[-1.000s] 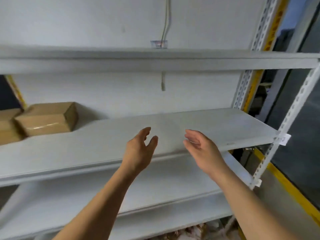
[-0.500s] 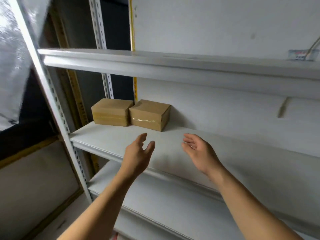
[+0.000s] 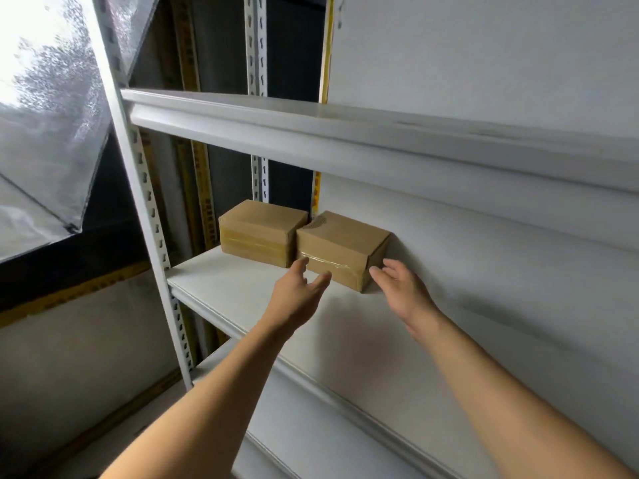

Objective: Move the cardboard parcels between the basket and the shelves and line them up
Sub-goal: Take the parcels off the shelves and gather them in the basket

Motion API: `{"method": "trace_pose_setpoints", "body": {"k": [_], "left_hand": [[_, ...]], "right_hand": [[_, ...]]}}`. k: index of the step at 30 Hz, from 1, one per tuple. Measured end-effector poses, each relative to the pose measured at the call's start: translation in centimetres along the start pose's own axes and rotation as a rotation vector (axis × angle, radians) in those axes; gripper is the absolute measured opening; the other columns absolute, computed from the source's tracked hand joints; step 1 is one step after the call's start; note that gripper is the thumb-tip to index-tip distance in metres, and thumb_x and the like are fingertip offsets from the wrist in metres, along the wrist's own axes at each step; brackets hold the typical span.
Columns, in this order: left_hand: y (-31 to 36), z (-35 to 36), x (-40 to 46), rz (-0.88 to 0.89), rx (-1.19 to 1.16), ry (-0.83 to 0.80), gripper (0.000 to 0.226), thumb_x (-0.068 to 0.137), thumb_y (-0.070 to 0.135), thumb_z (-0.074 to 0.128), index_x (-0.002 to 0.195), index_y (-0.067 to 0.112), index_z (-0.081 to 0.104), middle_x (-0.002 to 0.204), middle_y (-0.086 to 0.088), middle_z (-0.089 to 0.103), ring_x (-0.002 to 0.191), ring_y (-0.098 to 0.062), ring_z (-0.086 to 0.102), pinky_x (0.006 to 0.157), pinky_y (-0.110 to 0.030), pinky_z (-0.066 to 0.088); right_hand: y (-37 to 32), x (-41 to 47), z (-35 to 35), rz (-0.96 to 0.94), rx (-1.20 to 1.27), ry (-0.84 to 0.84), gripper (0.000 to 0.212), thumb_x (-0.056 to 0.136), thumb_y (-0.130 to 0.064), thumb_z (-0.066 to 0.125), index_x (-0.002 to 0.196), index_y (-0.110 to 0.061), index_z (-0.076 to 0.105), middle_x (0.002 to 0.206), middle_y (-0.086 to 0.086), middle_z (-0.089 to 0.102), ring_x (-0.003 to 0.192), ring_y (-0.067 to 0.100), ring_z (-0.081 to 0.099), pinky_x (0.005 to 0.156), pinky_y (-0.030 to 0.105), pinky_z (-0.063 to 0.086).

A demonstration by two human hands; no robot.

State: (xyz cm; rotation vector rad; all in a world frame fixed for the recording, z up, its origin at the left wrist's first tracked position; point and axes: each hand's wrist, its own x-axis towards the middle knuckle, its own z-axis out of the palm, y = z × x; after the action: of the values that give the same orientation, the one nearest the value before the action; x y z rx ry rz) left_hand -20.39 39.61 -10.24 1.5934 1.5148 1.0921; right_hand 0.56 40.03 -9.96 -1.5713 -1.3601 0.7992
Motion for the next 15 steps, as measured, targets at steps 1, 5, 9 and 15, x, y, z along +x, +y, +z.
{"method": "trace_pose_setpoints", "body": {"k": [1, 5, 9, 15], "left_hand": [[-0.1, 0.4, 0.9, -0.006, -0.004, -0.009, 0.078, 0.099, 0.055, 0.061, 0.162, 0.018, 0.034, 0.16, -0.01, 0.047, 0.14, -0.027, 0.052, 0.113, -0.048, 0.048], [-0.7, 1.9, 4.2, -0.038, -0.031, -0.082, 0.089, 0.097, 0.058, 0.062, 0.166, 0.018, 0.023, 0.164, -0.014, 0.041, 0.146, -0.03, 0.046, 0.114, -0.051, 0.046], [-1.6, 3.0, 6.8, -0.027, -0.052, -0.127, 0.091, 0.097, 0.057, 0.063, 0.166, 0.018, 0.018, 0.165, -0.012, 0.038, 0.148, -0.03, 0.043, 0.116, -0.048, 0.044], [-2.2, 2.7, 8.5, 0.02, -0.114, -0.179, 0.07, 0.099, 0.05, 0.065, 0.157, 0.022, 0.037, 0.142, 0.002, 0.058, 0.131, -0.02, 0.055, 0.108, -0.04, 0.049]], "right_hand": [[0.3, 1.3, 0.2, 0.019, 0.011, 0.025, 0.067, 0.102, -0.046, 0.062, 0.159, -0.016, 0.042, 0.157, 0.006, 0.051, 0.14, 0.023, 0.051, 0.112, 0.035, 0.042], [0.6, 5.4, 1.1, 0.114, 0.134, 0.124, 0.061, 0.107, -0.041, 0.057, 0.156, -0.008, 0.041, 0.135, -0.001, 0.055, 0.13, 0.02, 0.051, 0.1, 0.027, 0.035], [0.4, 9.2, 2.7, 0.181, 0.204, 0.187, 0.074, 0.103, -0.051, 0.061, 0.16, -0.014, 0.033, 0.149, -0.001, 0.049, 0.137, 0.02, 0.048, 0.102, 0.028, 0.034], [0.9, 11.8, 4.6, 0.187, 0.177, 0.319, 0.09, 0.092, -0.055, 0.072, 0.162, -0.018, 0.03, 0.163, 0.006, 0.037, 0.144, 0.028, 0.045, 0.113, 0.04, 0.04]]}}
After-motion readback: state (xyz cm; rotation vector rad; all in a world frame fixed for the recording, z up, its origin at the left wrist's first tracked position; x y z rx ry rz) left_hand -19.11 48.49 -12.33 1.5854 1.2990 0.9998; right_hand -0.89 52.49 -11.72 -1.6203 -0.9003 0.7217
